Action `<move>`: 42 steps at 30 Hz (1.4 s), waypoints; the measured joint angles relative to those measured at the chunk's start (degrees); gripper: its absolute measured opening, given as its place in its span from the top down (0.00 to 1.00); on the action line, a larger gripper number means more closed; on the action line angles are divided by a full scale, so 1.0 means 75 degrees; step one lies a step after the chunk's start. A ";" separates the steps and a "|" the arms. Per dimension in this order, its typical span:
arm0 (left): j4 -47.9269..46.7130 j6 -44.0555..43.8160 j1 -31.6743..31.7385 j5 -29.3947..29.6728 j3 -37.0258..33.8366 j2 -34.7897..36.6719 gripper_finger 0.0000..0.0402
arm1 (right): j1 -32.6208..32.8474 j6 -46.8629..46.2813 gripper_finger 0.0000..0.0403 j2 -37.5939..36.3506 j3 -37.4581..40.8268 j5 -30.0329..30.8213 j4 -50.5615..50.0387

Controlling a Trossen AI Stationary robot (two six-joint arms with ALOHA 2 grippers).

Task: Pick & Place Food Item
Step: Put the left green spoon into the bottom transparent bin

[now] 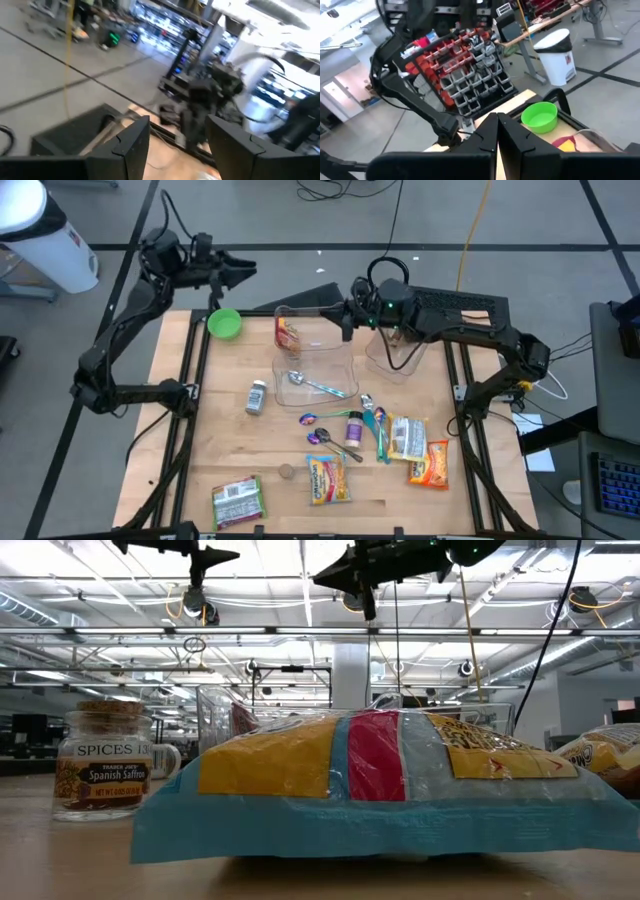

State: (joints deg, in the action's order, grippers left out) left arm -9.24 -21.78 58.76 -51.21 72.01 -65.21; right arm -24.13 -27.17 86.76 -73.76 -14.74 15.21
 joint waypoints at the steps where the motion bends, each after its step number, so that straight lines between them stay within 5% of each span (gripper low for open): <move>1: -0.0107 0.0001 -0.0102 -0.0097 0.0002 0.0000 0.50 | -0.0010 -0.0005 1.00 0.0066 0.0000 0.0005 0.0234; 13: -0.1093 0.0094 -0.1207 -0.0180 0.0000 0.0256 0.50 | -0.0115 -0.0120 1.00 0.0161 0.0009 0.0334 0.0628; 29: -0.3158 0.0863 -0.1256 0.0397 0.0000 0.2040 0.50 | 0.0557 -0.0048 1.00 0.0181 0.0009 0.0426 -0.0555; 42: -0.4398 0.1309 -0.1256 0.0520 0.0000 0.2308 0.50 | 0.1160 -0.0488 1.00 0.1070 0.0003 0.0766 -0.0427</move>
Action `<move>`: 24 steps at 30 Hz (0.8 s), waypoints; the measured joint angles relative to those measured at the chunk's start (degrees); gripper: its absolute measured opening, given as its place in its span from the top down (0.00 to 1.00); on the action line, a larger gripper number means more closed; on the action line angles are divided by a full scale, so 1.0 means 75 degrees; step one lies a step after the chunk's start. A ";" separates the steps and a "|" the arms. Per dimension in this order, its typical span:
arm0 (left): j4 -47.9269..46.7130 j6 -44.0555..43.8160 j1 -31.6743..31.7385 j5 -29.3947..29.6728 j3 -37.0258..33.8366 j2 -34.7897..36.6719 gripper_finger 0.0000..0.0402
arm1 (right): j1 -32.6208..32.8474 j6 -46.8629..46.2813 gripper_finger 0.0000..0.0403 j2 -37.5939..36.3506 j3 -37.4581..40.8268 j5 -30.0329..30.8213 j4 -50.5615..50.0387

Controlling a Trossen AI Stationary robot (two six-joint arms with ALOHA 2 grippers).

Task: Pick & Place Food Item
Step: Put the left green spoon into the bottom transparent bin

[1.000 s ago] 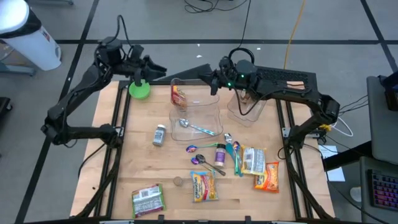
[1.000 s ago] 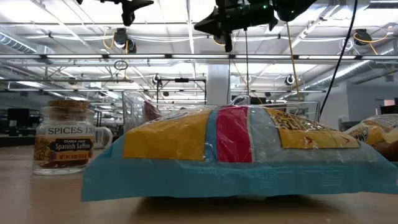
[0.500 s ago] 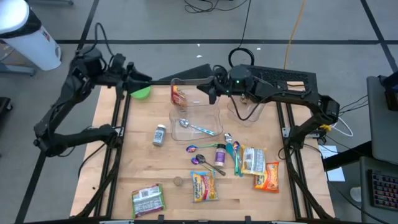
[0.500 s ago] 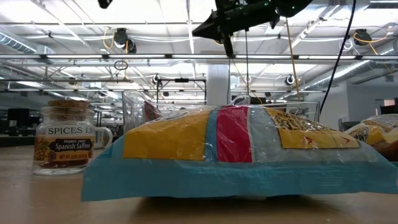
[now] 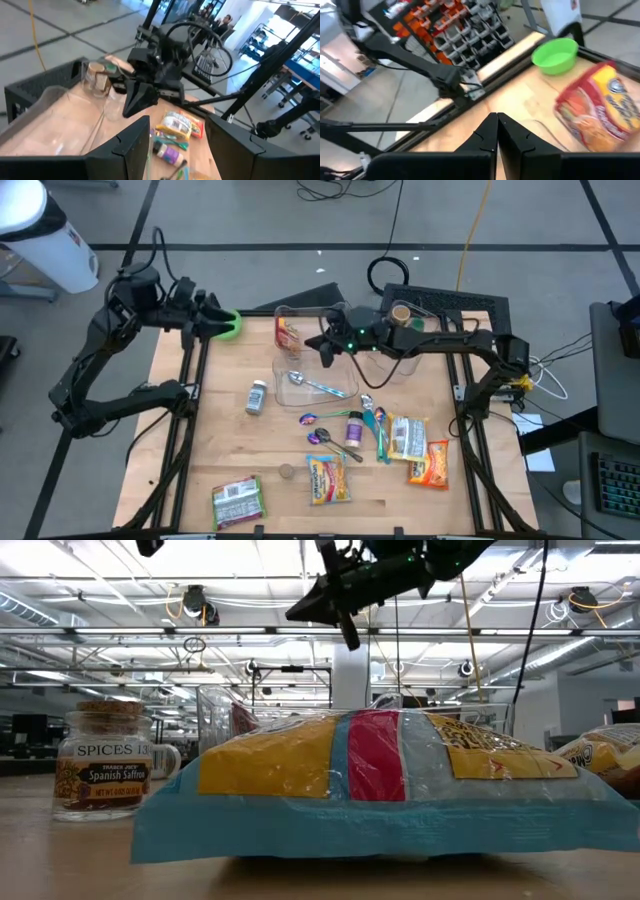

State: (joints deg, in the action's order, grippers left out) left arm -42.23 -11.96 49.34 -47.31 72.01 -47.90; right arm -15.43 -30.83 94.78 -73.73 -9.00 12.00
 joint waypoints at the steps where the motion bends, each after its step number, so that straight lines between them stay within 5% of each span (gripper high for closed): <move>1: -0.0139 0.0077 0.0000 -0.0001 0.0000 0.0000 0.50 | 0.0031 0.0000 1.00 -0.0008 0.0000 -0.0001 0.0033; 11: -0.0753 0.0446 0.0000 0.0000 -0.0073 -0.0003 0.50 | 0.0068 -0.0003 0.97 -0.0029 0.0000 -0.0458 0.1002; 24: -0.0739 0.0445 0.0000 0.0354 -0.0073 -0.0012 0.50 | 0.1094 0.0598 0.54 -0.0107 -0.0003 -0.1625 0.1111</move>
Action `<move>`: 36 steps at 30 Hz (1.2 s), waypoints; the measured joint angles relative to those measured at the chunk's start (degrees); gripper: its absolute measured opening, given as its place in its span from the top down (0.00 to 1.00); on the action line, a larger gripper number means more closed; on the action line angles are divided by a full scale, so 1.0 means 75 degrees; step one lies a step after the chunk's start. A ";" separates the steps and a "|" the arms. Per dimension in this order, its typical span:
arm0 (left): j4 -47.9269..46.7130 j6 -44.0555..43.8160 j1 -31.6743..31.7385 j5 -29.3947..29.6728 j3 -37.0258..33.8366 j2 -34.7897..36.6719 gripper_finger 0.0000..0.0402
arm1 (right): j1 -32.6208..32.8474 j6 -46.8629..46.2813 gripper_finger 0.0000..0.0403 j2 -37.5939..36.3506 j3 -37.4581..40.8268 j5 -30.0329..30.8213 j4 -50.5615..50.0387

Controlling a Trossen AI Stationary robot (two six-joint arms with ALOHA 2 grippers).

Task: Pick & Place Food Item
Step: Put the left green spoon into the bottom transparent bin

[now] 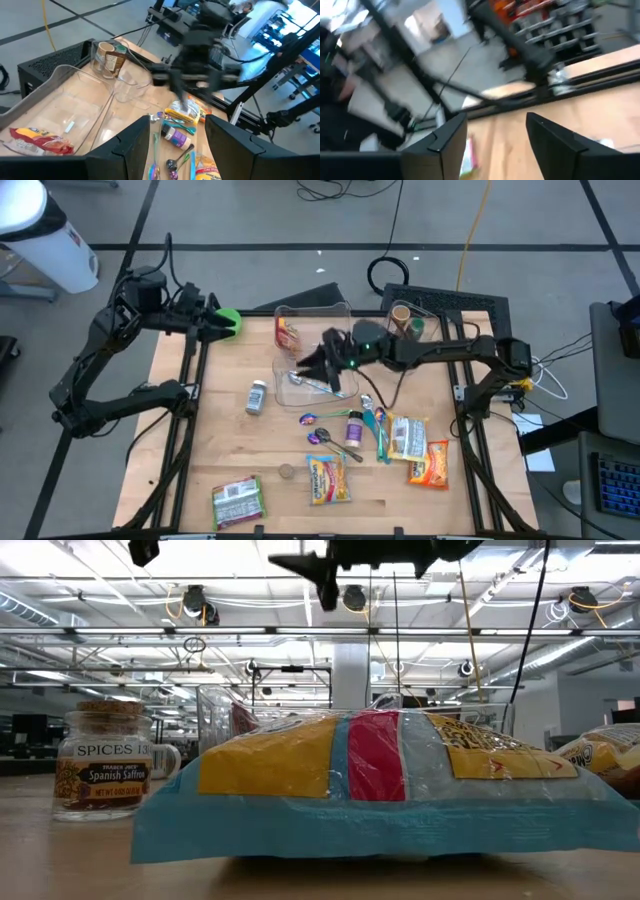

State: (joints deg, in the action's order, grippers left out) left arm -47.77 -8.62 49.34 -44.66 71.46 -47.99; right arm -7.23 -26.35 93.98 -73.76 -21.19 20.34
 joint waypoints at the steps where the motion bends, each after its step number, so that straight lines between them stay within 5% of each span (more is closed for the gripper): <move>1: 0.0000 0.0003 0.0000 0.0044 0.0000 0.0000 0.50 | 0.0189 0.0209 0.52 -0.0001 0.0000 0.0001 -0.0021; 4: 0.0003 -0.0002 0.0000 0.0186 -0.0002 -0.0043 0.50 | 0.0724 0.0821 0.49 0.0011 -0.0013 0.0073 -0.0402; 12: 0.0001 -0.0060 -0.0096 0.0217 -0.0006 -0.0283 0.50 | 0.1592 0.3092 0.50 0.0014 -0.0735 0.1141 -0.4431; 27: 0.0342 0.0137 -0.1580 0.0254 -0.0009 -0.1114 0.50 | 0.2087 0.2999 0.52 0.1320 -0.0743 0.1904 -0.5386; 36: 0.0405 -0.0010 -0.2623 0.1021 -0.0009 -0.1145 0.50 | 0.2014 0.2773 0.53 0.1954 -0.0743 0.2851 -0.5789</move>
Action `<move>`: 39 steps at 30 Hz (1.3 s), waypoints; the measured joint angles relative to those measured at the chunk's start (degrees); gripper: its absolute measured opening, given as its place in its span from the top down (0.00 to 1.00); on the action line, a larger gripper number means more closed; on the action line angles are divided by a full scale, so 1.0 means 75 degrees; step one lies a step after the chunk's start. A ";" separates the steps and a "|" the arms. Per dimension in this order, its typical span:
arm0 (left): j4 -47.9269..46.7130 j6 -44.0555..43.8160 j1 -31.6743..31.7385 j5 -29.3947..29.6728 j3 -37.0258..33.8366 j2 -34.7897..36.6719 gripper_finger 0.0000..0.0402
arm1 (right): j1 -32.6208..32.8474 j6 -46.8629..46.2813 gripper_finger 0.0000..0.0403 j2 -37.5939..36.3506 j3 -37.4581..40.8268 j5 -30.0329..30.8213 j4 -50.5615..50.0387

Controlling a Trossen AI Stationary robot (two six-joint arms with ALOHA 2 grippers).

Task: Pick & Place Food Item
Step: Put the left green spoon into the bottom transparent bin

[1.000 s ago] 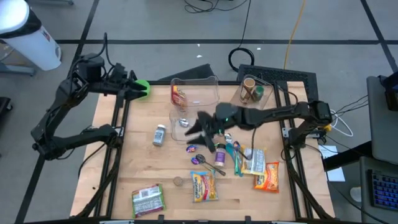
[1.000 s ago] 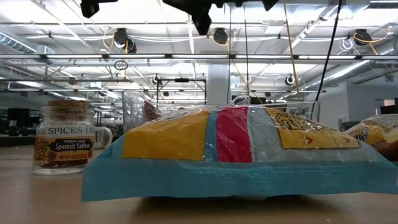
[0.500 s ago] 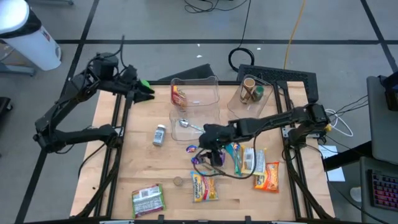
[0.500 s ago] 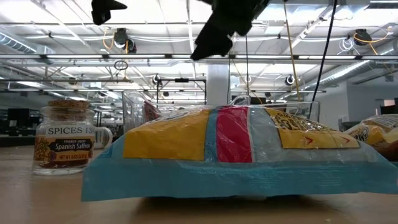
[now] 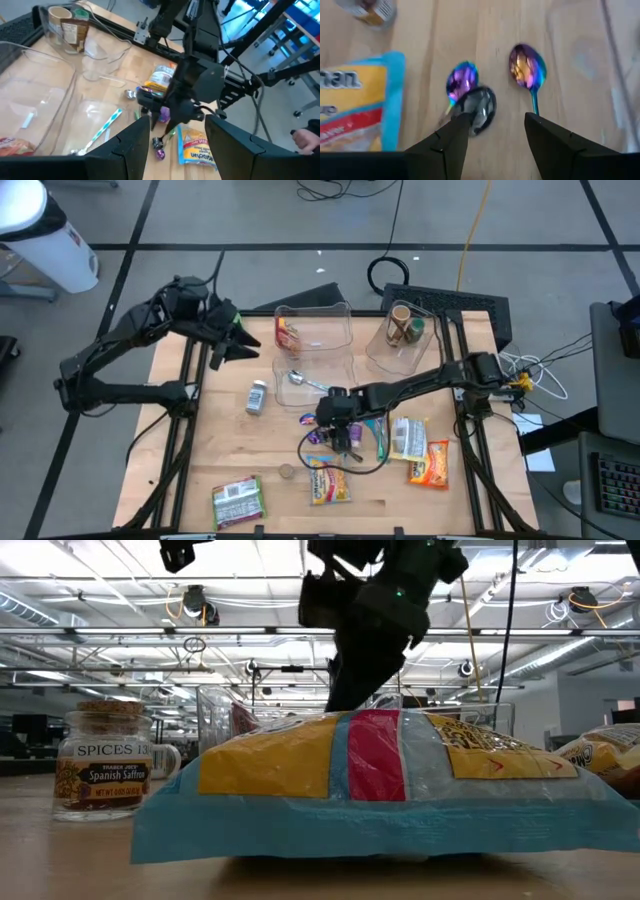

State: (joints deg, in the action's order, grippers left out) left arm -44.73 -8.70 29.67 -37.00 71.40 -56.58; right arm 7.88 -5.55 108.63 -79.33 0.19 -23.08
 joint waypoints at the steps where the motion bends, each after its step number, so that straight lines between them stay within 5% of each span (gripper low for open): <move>1: 0.0000 -0.0005 -0.0081 0.0042 0.0000 0.0000 0.50 | -0.0017 -0.0029 0.54 0.0060 -0.0003 0.0001 0.0075; 9: 0.0000 -0.0034 -0.0640 0.0557 0.0000 0.0000 0.50 | -0.0209 -0.0065 0.56 0.0218 -0.0007 0.0561 -0.0126; 39: 0.0006 -0.0033 -0.1172 0.1204 0.0000 0.0000 0.50 | -0.0344 -0.0149 0.59 0.0709 0.0000 0.0583 -0.0280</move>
State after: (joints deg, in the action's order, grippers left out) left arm -44.69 -8.95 20.88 -27.96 71.40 -56.58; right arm 5.30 -6.67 113.95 -79.33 4.56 -25.18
